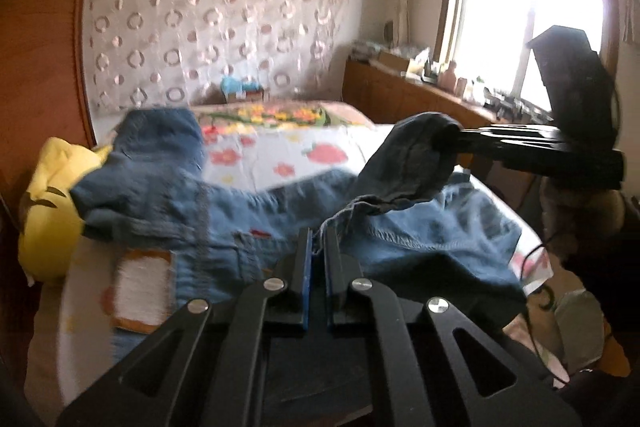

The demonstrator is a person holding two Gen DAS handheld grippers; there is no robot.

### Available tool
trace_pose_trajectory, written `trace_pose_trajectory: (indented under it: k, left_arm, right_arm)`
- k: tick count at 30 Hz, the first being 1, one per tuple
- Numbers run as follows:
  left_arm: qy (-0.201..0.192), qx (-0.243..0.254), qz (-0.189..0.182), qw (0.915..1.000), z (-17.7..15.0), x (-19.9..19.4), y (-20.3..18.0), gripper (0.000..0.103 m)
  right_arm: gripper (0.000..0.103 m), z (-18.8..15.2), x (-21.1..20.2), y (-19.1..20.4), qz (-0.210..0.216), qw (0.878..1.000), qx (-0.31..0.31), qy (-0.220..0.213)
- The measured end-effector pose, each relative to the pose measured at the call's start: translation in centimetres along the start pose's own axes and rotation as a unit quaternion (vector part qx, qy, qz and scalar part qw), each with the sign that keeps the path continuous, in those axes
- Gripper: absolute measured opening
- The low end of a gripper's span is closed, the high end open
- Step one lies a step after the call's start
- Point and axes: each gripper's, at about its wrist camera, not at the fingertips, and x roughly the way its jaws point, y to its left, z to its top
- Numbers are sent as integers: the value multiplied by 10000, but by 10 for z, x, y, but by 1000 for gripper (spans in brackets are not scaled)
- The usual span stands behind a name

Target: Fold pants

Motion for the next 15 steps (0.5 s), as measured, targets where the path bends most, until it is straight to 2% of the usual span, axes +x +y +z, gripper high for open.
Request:
trace_pose_trajectory:
  k: [8, 15]
  left_arm:
    - [-425, -129, 320, 9985, 7, -52, 26, 2]
    - [-354, -440, 687, 9960, -15, -73, 64, 2]
  right_arm:
    - [3, 64, 11, 50, 293, 9974, -619, -224]
    - [3, 86, 58, 107, 670, 9929, -986, -17]
